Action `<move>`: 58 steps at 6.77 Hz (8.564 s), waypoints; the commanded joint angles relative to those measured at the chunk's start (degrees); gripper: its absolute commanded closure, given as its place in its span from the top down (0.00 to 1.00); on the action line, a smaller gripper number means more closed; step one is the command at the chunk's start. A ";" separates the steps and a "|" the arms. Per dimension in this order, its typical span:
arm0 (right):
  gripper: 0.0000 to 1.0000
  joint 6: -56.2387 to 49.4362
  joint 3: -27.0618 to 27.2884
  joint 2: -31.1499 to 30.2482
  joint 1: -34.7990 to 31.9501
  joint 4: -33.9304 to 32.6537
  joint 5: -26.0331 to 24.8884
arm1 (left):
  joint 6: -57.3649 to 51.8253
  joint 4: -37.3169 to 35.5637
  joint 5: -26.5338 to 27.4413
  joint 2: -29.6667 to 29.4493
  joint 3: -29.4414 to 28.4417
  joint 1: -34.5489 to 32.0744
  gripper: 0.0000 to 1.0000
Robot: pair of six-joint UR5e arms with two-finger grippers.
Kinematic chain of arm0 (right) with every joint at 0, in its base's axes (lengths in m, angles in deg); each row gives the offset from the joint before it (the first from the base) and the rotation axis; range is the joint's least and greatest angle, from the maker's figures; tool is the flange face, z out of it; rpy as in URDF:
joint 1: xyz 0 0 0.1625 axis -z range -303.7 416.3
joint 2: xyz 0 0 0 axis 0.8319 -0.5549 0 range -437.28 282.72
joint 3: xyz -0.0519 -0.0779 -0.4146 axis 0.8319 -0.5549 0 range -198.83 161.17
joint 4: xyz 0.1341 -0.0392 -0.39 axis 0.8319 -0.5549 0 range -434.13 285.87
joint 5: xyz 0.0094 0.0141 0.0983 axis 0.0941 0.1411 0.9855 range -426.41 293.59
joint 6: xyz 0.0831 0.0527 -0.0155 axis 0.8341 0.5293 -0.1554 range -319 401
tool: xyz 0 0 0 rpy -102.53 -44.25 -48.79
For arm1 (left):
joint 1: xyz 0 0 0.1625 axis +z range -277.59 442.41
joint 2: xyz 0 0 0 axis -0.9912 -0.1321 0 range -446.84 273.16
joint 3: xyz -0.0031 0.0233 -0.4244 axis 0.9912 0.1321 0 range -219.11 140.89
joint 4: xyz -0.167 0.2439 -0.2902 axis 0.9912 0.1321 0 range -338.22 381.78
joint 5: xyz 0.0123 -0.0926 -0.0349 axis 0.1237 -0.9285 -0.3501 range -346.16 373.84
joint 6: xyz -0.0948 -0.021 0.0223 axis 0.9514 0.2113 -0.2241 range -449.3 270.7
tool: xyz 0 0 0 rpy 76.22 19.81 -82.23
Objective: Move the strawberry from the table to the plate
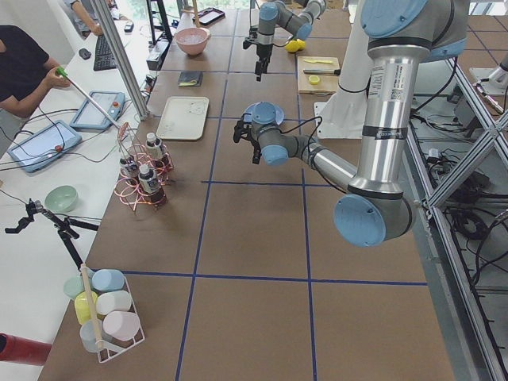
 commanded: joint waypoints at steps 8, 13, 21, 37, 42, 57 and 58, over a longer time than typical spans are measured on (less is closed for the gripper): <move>1.00 -68.01 -2.53 -28.79 -39.68 0.63 21.19 | -58.38 -31.14 -9.56 7.75 -2.74 -43.38 1.00; 1.00 -84.03 -12.10 -29.24 -50.76 0.98 24.71 | -64.75 -45.23 -21.23 10.95 -4.05 -47.91 1.00; 1.00 -84.13 -11.68 -29.76 -51.04 1.16 24.80 | -64.92 -49.53 -14.12 2.79 -8.71 -47.39 1.00; 1.00 -83.77 -10.46 -29.59 -51.04 1.16 23.68 | -64.22 -38.37 -14.48 12.36 -6.34 -47.91 1.00; 1.00 -83.78 -10.54 -29.85 -50.95 1.07 24.54 | -64.13 -38.28 -14.39 12.36 -6.26 -47.91 1.00; 1.00 -83.34 -10.98 -29.76 -50.77 1.07 24.89 | -64.22 -38.55 -16.24 11.57 -6.08 -47.91 1.00; 1.00 -83.34 -11.15 -29.50 -50.77 1.07 24.80 | -64.22 -38.55 -16.15 11.57 -5.99 -47.91 1.00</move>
